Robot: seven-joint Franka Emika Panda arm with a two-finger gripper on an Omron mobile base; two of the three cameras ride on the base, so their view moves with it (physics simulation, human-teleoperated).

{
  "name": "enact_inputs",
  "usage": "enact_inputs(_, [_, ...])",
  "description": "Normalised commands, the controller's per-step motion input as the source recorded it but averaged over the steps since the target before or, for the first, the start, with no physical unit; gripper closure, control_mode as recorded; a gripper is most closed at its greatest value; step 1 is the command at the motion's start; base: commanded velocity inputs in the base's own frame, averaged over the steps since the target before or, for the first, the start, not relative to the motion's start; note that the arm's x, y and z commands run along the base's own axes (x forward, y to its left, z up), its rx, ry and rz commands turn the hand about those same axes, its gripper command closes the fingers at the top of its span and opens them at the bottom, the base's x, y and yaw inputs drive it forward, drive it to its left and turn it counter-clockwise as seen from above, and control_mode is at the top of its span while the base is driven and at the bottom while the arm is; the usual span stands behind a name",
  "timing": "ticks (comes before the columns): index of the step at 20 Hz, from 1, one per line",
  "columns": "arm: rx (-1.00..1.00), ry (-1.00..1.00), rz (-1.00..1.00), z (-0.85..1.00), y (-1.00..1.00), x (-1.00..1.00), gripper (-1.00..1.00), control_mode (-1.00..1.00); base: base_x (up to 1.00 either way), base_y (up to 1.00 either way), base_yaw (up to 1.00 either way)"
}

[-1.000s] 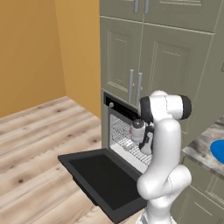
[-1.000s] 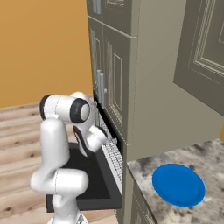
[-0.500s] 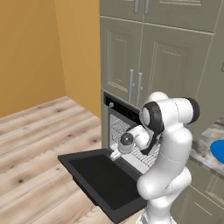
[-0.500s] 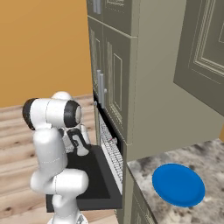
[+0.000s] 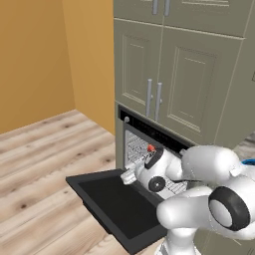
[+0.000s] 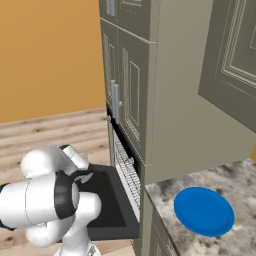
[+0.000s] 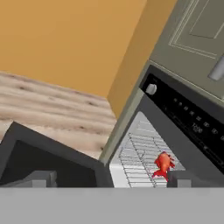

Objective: Place the fish on the top rack of the oven, and slide the tray back inside. Close the oven door.

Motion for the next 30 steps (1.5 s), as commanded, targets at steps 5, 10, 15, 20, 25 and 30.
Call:
enact_inputs(5, [0.10, -0.34, -0.06, 0.82, 0.59, -0.83, -1.00, -1.00, 0.00, 0.00, 0.00])
enact_inputs(10, [0.09, -0.12, -0.06, 0.48, 0.82, -0.44, -1.00, -1.00, 0.00, 0.00, 0.00])
enact_inputs(15, [0.00, 0.16, 0.00, 0.00, 0.99, -0.25, -1.00, -1.00, 0.00, 0.00, 0.00])
enact_inputs(20, [-0.09, 0.25, 0.00, 0.00, 1.00, -0.35, -1.00, -1.00, 0.00, 0.00, 0.00])
enact_inputs(25, [-0.20, 0.25, 0.00, 0.00, 0.90, -0.61, -1.00, -1.00, 0.00, 0.00, 0.00])
enact_inputs(30, [-0.26, 0.07, 0.00, 0.00, 0.65, -0.87, -1.00, -1.00, 0.00, 0.00, 0.00])
